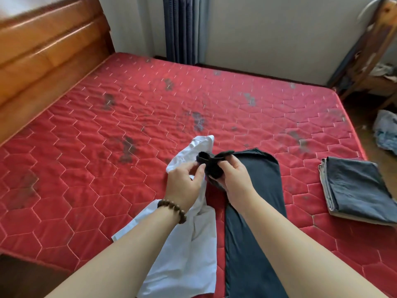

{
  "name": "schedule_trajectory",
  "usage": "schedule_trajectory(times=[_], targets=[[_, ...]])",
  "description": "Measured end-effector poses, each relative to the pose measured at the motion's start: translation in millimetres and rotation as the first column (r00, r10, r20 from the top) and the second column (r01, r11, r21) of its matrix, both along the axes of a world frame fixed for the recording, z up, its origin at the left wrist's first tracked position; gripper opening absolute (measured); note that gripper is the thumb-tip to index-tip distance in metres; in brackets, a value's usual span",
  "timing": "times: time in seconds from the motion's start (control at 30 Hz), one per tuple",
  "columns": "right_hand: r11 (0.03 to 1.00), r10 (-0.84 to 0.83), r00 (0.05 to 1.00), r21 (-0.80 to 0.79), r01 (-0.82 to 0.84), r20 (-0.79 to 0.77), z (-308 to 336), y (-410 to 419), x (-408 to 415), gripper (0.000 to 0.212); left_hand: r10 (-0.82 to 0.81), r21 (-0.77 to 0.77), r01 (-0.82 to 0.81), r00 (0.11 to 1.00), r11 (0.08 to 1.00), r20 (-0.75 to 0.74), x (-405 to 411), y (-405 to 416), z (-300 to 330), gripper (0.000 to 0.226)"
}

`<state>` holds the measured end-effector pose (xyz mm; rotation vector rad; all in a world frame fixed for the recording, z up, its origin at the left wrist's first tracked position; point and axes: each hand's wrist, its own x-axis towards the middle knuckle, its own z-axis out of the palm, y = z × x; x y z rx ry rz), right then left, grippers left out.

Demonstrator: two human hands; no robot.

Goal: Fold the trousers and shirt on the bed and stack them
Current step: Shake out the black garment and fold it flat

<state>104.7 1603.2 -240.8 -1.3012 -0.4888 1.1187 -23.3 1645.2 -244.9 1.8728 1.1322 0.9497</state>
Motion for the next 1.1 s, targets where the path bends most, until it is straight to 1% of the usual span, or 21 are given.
schedule_trajectory(times=[0.03,0.07,0.1,0.13,0.17,0.2,0.27,0.33,0.37,0.43,0.5,0.57,0.63,0.7,0.77,0.83,0.87,0.93,0.97,1.03,1.1], targets=[[0.999,0.025,1.000,0.021,-0.024,-0.001,3,1,-1,0.020,-0.007,-0.132,0.014,0.998,0.991,0.057,6,2,6,0.018],[0.998,0.051,0.998,0.035,-0.052,0.029,4,2,-2,0.021,0.007,-0.294,0.035,0.990,0.955,0.139,12,5,11,0.023],[0.997,0.072,0.994,0.030,-0.075,0.081,4,2,-4,0.021,0.042,-0.440,0.059,0.976,0.896,0.215,19,9,14,0.030],[0.997,0.079,0.989,0.009,-0.081,0.129,4,3,-5,0.020,0.080,-0.528,0.074,0.962,0.846,0.262,23,12,16,0.034],[0.997,0.072,0.987,-0.020,-0.069,0.141,5,3,-6,0.020,0.096,-0.562,0.083,0.955,0.823,0.281,27,15,16,0.033],[0.997,0.056,0.993,-0.053,-0.051,0.104,7,3,-5,0.022,0.083,-0.566,0.093,0.957,0.819,0.277,28,16,16,0.029],[0.987,0.040,0.999,-0.154,-0.039,0.005,9,7,1,0.036,0.028,-0.546,0.103,0.974,0.831,0.226,28,15,12,0.023],[0.959,0.060,0.998,-0.277,-0.060,-0.007,10,12,9,0.050,-0.004,-0.558,0.105,0.984,0.823,0.179,25,17,5,0.024],[0.946,0.074,0.997,-0.317,-0.069,0.004,9,14,11,0.050,-0.016,-0.592,0.131,0.981,0.796,0.196,23,19,2,0.024],[0.933,0.102,0.993,-0.353,-0.075,0.060,6,18,13,0.036,-0.025,-0.652,0.217,0.957,0.726,0.290,20,22,1,0.024],[0.941,0.098,0.988,-0.334,-0.053,0.117,1,20,15,0.018,0.017,-0.693,0.250,0.935,0.676,0.354,18,27,2,0.024],[0.956,0.043,0.985,-0.293,0.008,0.166,-1,22,19,0.008,0.090,-0.716,0.235,0.918,0.657,0.385,14,32,2,0.023],[0.962,-0.057,0.979,-0.250,0.106,0.194,-1,23,29,0.009,0.180,-0.719,0.145,0.918,0.680,0.354,8,41,3,0.020],[0.959,-0.152,0.963,-0.203,0.199,0.224,6,23,41,0.015,0.279,-0.712,0.020,0.912,0.701,0.300,1,51,5,0.017],[0.958,-0.199,0.933,-0.140,0.249,0.300,17,23,51,0.017,0.397,-0.741,-0.056,0.870,0.669,0.293,-5,60,9,0.015],[0.968,-0.203,0.889,-0.052,0.245,0.410,29,26,47,0.016,0.472,-0.778,-0.049,0.818,0.627,0.329,-8,66,12,0.015],[0.977,-0.178,0.849,-0.013,0.213,0.498,35,28,38,0.017,0.482,-0.786,-0.035,0.807,0.618,0.343,-7,67,13,0.016],[0.996,-0.079,0.716,0.027,0.084,0.694,37,31,11,0.016,0.470,-0.792,0.005,0.802,0.611,0.368,-3,65,16,0.019],[1.000,-0.016,0.649,0.030,-0.010,0.761,33,31,-4,0.013,0.458,-0.793,0.037,0.799,0.609,0.389,0,63,17,0.019],[0.978,0.130,0.535,-0.018,-0.209,0.835,21,29,-31,0.013,0.436,-0.783,0.076,0.795,0.617,0.421,5,59,18,0.019],[0.957,0.170,0.442,-0.042,-0.286,0.881,10,27,-47,0.016,0.425,-0.776,0.080,0.799,0.626,0.425,3,59,16,0.023]])
